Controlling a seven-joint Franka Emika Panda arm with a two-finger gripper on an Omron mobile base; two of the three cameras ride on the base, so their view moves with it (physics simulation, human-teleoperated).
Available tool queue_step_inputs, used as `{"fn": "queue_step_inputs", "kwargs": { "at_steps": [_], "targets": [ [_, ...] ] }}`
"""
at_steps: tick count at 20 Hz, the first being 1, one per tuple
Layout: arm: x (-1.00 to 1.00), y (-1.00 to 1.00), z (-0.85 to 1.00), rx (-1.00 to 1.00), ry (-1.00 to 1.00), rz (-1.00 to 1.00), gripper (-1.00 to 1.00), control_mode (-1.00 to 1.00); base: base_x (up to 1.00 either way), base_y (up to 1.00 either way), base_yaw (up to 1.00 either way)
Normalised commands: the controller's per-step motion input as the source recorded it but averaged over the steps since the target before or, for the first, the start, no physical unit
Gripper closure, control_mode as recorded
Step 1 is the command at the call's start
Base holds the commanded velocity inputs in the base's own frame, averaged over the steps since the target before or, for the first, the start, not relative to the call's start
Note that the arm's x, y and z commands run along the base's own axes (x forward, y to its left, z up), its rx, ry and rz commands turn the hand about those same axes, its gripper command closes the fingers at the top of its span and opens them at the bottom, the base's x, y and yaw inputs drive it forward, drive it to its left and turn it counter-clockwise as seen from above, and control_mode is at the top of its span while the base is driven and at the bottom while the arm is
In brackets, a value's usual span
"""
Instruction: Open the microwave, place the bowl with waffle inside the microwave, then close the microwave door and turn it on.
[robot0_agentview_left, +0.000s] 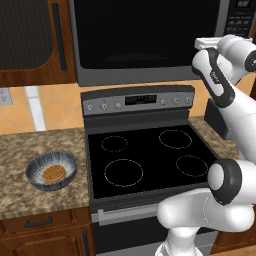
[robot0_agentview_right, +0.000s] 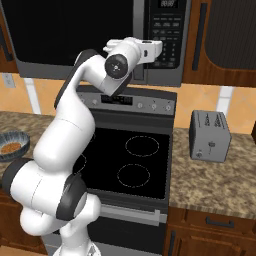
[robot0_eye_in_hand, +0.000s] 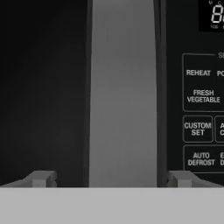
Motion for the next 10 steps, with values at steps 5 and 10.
{"fn": "queue_step_inputs", "kwargs": {
  "at_steps": [5,10],
  "targets": [
    [0.0,0.0,0.0,0.0,0.0,0.0,1.0,-1.0,0.0,0.0,0.0],
    [0.0,0.0,0.0,0.0,0.0,0.0,1.0,-1.0,0.0,0.0,0.0]
  ]
}}
